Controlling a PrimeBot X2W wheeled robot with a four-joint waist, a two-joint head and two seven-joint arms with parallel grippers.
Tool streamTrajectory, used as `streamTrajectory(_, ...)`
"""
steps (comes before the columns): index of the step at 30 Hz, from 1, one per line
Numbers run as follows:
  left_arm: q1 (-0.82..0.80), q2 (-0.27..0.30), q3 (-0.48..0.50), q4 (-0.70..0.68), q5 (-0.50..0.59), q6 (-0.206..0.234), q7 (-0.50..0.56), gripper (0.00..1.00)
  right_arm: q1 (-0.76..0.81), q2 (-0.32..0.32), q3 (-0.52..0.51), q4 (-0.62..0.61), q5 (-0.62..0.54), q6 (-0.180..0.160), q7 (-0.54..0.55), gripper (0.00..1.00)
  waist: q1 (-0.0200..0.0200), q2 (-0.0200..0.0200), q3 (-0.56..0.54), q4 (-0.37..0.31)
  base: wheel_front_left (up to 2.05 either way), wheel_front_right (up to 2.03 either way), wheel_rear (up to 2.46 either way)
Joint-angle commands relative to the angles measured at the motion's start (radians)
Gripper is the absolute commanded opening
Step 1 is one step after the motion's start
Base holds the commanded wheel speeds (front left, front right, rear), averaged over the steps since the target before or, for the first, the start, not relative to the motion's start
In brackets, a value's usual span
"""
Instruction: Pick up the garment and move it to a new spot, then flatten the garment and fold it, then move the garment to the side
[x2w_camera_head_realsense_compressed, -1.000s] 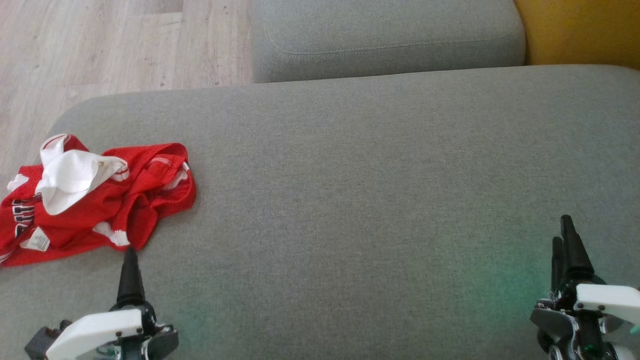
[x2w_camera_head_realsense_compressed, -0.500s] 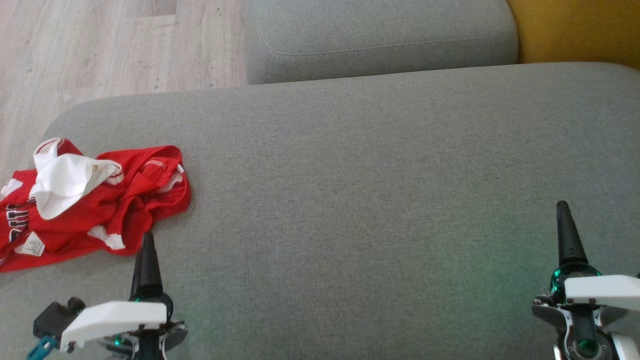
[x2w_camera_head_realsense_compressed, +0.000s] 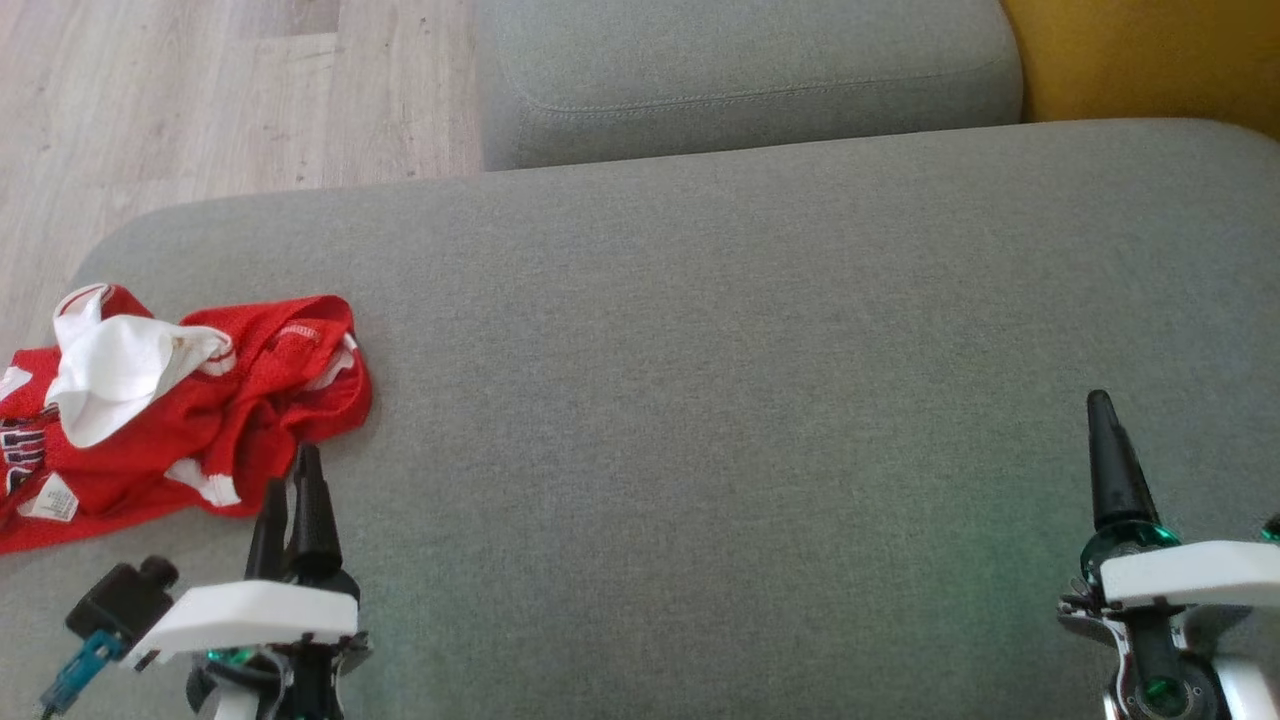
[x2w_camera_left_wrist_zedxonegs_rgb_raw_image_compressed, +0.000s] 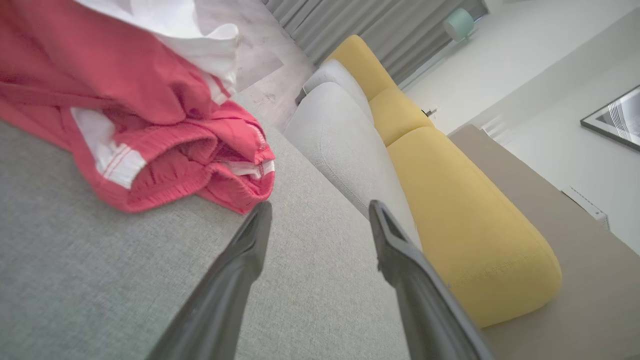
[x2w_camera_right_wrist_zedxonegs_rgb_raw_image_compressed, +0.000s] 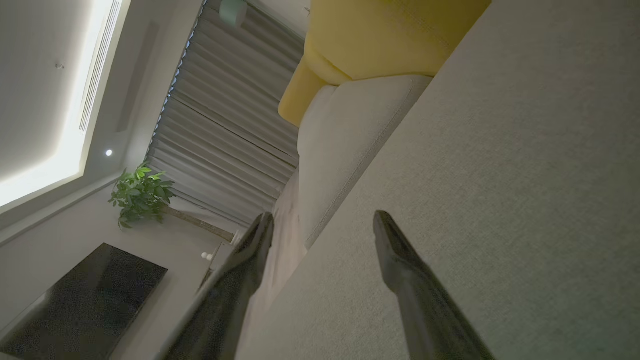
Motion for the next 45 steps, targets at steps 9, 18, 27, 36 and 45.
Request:
streamTrajectory(9, -0.054, 0.036, -0.015, -0.028, 0.129, 0.015, -0.023, 1.0, -0.012, -0.033, 0.033, -0.071, -0.129, 0.0, 0.012, 1.0, 0.0, 0.0, 0.004, -0.01, 0.0, 0.0, 0.0)
streamTrajectory(18, -0.05, 0.049, -0.028, -0.026, 0.232, 0.041, -0.037, 1.0, -0.011, -0.044, 0.052, -0.096, -0.226, 0.0, 0.019, 1.0, 0.0, 0.0, 0.013, -0.016, 0.0, 0.0, 0.0)
streamTrajectory(27, -0.038, 0.064, -0.038, -0.031, 0.329, 0.066, -0.057, 1.0, -0.012, -0.058, 0.072, -0.112, -0.32, 0.0, 0.03, 1.0, 0.0, 0.0, 0.018, -0.018, 0.0, 0.0, 0.0)
streamTrajectory(36, -0.025, 0.069, -0.032, -0.041, 0.395, 0.092, -0.085, 1.0, -0.009, -0.062, 0.084, -0.13, -0.403, 0.0, 0.037, 1.0, 0.0, 0.0, 0.018, -0.02, 0.0, 0.0, 0.0)
streamTrajectory(45, -0.009, 0.09, -0.038, -0.057, 0.484, 0.113, -0.106, 1.0, -0.002, -0.069, 0.102, -0.155, -0.493, 0.0, 0.045, 1.0, 0.0, 0.0, 0.019, -0.023, 0.0, 0.0, 0.0)
